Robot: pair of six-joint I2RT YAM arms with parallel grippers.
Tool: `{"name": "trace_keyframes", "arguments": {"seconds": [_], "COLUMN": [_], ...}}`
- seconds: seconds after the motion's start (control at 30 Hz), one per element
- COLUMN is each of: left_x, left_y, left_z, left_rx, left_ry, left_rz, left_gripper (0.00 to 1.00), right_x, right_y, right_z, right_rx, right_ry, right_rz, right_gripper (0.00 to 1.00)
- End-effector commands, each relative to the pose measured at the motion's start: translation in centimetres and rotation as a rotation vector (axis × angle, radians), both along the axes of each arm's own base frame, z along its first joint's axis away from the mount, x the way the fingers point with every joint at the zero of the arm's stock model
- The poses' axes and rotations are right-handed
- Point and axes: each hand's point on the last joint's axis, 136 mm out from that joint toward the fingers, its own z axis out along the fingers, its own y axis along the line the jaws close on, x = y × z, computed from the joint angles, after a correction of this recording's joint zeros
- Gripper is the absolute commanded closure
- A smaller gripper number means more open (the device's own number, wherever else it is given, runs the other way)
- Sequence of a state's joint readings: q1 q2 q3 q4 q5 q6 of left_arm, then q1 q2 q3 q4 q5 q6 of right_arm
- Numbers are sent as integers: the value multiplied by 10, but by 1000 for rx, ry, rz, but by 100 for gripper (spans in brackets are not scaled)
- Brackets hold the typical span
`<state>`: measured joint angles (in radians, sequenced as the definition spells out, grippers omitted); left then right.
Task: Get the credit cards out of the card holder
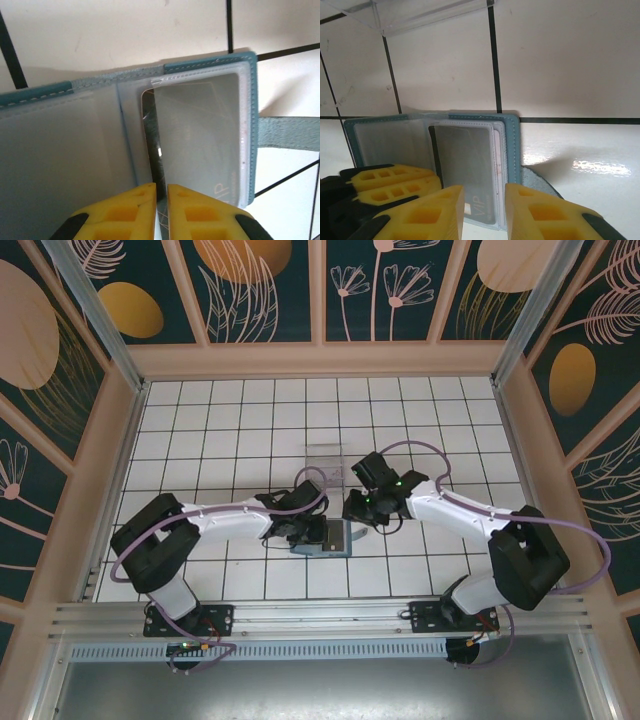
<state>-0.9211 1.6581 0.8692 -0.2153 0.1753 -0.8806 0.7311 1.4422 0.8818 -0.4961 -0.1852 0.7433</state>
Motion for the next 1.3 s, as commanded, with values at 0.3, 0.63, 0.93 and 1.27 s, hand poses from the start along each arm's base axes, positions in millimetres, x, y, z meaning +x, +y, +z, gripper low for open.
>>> {"name": "trace_keyframes", "arguments": {"seconds": [0.3,0.63,0.93,1.27], "left_x": [16,16,10,7], "left_y": [3,2,8,7], "left_z": [17,9,-6,-10], "left_rx": [-65,-65,-23,-30], "left_ry": [-32,1,34,45], "left_rz": [45,24,17,14], "left_gripper": [77,71,73,73], "right_x": [-7,-15,-19,-21], "right_y": [22,18,16,14], "right_z": [-18,-38,-52,-60], "right_rx": [3,-47,-66,-78], "right_ry": [48,79,104,115], "right_rz": [32,37,36,37], "right_gripper": [72,72,72,76]}}
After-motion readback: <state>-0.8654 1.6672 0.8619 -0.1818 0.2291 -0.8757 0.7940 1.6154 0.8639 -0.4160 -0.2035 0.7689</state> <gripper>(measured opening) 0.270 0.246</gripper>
